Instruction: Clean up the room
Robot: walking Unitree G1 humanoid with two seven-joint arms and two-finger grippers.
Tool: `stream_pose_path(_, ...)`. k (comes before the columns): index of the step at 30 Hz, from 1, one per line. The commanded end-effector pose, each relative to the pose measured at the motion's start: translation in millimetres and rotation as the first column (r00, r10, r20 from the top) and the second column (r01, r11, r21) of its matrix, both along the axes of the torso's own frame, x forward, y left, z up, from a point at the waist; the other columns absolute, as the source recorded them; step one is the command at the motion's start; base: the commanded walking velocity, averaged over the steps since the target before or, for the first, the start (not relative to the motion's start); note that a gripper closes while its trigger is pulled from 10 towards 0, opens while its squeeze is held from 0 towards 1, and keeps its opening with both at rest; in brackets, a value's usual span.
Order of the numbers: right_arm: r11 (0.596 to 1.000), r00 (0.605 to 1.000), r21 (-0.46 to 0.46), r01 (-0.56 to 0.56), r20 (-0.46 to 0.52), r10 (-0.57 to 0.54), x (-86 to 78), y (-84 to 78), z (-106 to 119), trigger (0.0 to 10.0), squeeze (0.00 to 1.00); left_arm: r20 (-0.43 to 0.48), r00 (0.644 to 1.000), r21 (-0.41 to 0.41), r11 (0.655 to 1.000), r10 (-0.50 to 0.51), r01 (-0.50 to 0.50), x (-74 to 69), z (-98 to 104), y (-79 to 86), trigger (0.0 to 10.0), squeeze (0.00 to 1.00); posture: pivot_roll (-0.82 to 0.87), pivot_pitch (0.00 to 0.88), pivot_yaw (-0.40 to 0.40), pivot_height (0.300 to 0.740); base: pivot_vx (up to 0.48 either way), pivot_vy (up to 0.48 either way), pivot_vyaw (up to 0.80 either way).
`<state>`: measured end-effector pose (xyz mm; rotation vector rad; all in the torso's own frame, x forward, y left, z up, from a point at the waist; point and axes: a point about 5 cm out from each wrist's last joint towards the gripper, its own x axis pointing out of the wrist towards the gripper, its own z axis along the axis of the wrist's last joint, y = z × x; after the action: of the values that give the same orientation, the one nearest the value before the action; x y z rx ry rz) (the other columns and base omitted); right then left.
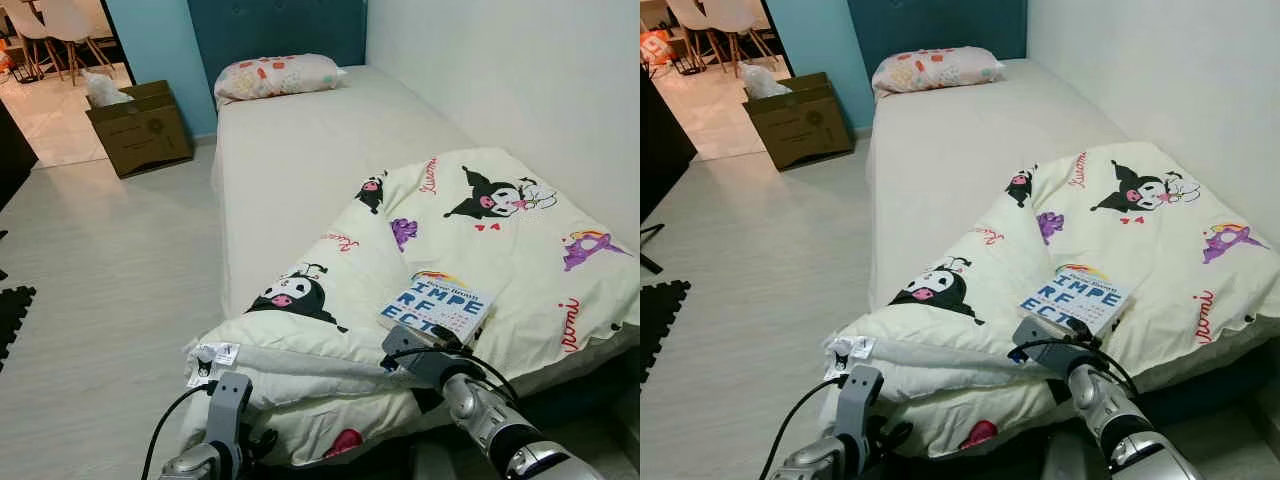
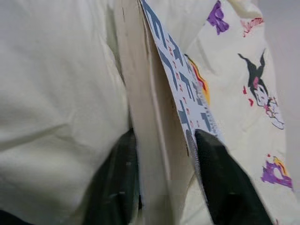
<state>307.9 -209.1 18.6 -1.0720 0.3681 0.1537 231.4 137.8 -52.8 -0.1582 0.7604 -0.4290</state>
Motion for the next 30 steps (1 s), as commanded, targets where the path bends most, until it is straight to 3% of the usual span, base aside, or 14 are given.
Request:
stream_pose_path(1,1.000,1.000,-0.016,0.020,0.014,-0.020,1.5,-1.5,1.5,0.0,0.00,-0.011,1.000,0.017,1.000,0.000,0.000,-5.1,-3.3,4.2,10.0,0.00,0.03,0.041,0.043,0.563,0.000,0.000,0.00)
stream_pose_path(4,0.998,0.997,0.036,0.061,0.037,-0.062,2.9,-5.6,4.8,0.0,0.00,-0.008,1.000,0.014,1.000,0.002,-0.002,-4.1,-2.7,3.0,10.0,0.00,0.03,0.034,0.042,0.563,0.000,0.000,0.00)
stream_pose_path(9,0.968,0.989,0.215,0.129,0.046,-0.142,5.7,-5.4,8.8,0.0,0.00,-0.004,1.000,0.011,1.000,0.005,-0.005,-2.4,-1.7,1.9,10.0,0.00,0.02,0.028,0.041,0.563,0.000,0.000,0.00)
stream_pose_path(10,0.934,0.983,0.322,0.155,0.047,-0.179,8.2,-3.6,11.9,0.0,0.00,0.000,1.000,0.008,1.000,0.010,-0.010,-0.7,-0.7,1.1,10.0,0.00,0.02,0.022,0.039,0.563,0.000,0.000,0.00)
stream_pose_path(11,0.884,0.975,0.435,0.172,0.049,-0.215,11.6,-1.2,16.3,0.0,0.00,0.006,1.000,0.004,1.000,0.015,-0.015,1.6,0.8,0.3,10.0,0.00,0.02,0.018,0.037,0.563,0.000,0.000,0.00)
stream_pose_path(12,0.770,0.969,0.614,0.176,0.033,-0.247,17.9,5.5,23.7,0.0,0.00,0.016,1.000,-0.001,1.000,0.025,-0.025,5.3,3.2,-0.4,10.0,0.00,0.01,0.007,0.036,0.563,0.000,0.000,0.00)
stream_pose_path(13,0.770,0.969,0.614,0.176,0.033,-0.247,17.9,5.5,23.7,0.0,0.00,0.016,1.000,-0.001,1.000,0.025,-0.025,5.3,3.2,-0.4,10.0,0.00,0.01,0.007,0.036,0.563,0.000,0.000,0.00)
stream_pose_path(14,0.634,0.969,0.760,0.143,0.021,-0.244,23.3,12.8,31.6,0.0,0.00,0.027,0.999,-0.007,0.999,0.039,-0.039,9.2,5.7,-0.8,10.0,0.00,0.01,0.002,0.036,0.568,0.000,0.000,0.00)
stream_pose_path(16,0.469,0.973,0.880,0.074,0.040,-0.228,29.3,21.3,43.2,0.0,0.00,0.047,0.997,-0.014,0.998,0.063,-0.062,15.9,10.2,-0.2,10.0,0.00,0.00,0.000,0.034,0.578,0.000,0.000,0.00)
stream_pose_path(19,0.433,0.974,0.900,0.048,0.054,-0.220,30.7,24.4,47.0,0.0,0.00,0.059,0.995,-0.020,0.996,0.083,-0.082,20.0,13.2,0.8,10.0,0.00,0.00,0.000,0.034,0.583,0.000,0.000,0.00)
stream_pose_path(21,0.388,0.977,0.922,0.014,0.069,-0.201,30.3,32.8,48.9,0.0,0.00,0.110,0.981,-0.067,0.986,0.161,-0.154,37.9,27.2,6.6,10.0,0.00,-0.02,0.000,0.035,0.593,0.000,0.000,0.00)
stream_pose_path(22,0.388,0.977,0.922,0.014,0.069,-0.201,30.3,32.8,48.9,0.0,0.00,0.110,0.981,-0.067,0.986,0.161,-0.154,37.9,27.2,6.6,10.0,0.00,-0.02,0.000,0.035,0.593,0.000,0.000,0.00)
stream_pose_path(23,0.365,0.979,0.931,0.023,0.053,-0.195,27.2,36.4,44.1,0.0,0.00,0.155,0.968,-0.108,0.977,0.199,-0.183,51.6,39.7,10.3,10.0,0.00,-0.02,0.000,0.037,0.603,0.000,0.000,0.00)
stream_pose_path(30,0.340,0.982,0.937,0.082,-0.018,-0.187,15.8,40.2,25.5,0.0,0.00,0.261,0.930,-0.132,0.964,0.259,-0.232,77.7,67.0,25.4,10.0,0.00,-0.01,0.000,0.045,0.623,0.000,0.000,0.00)
